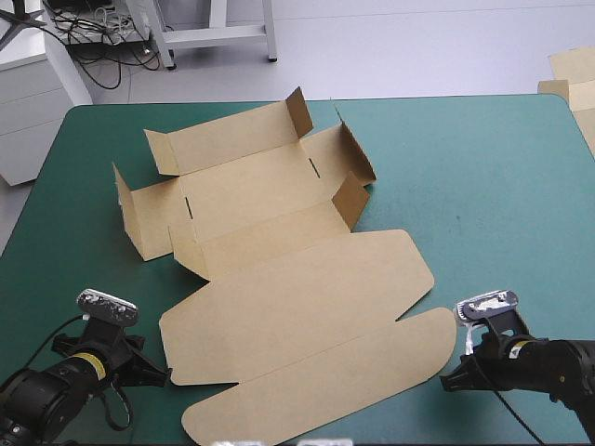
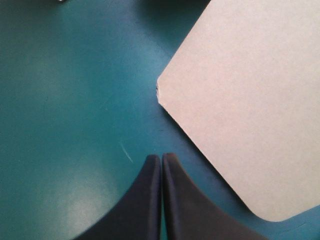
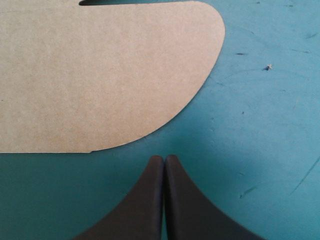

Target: Fold the box

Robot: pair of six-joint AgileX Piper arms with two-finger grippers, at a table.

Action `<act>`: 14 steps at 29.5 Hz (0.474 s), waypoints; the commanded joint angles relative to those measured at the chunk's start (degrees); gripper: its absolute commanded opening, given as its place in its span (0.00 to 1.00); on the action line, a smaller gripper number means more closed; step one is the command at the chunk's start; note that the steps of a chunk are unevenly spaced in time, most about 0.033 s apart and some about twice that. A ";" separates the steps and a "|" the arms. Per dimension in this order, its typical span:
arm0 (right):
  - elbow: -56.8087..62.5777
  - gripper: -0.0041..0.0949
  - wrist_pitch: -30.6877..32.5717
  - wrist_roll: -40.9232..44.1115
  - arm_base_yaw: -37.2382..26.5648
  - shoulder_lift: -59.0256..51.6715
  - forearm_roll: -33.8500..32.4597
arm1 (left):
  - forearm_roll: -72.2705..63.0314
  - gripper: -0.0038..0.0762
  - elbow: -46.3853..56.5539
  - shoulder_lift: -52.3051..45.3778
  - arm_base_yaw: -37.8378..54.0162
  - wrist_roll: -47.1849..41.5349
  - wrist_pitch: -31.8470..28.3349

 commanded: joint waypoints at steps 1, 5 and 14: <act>-1.36 0.02 -1.34 -0.13 0.03 -0.48 0.94 | 0.43 0.04 -1.35 0.17 -0.31 -0.54 -2.82; -1.36 0.02 -1.34 -0.13 0.03 -0.48 0.94 | 0.43 0.04 -1.35 0.17 -0.31 -0.54 -2.82; -3.40 0.04 1.71 -0.53 0.03 -0.48 0.94 | 0.43 0.04 -1.35 0.17 -0.31 -0.54 -2.82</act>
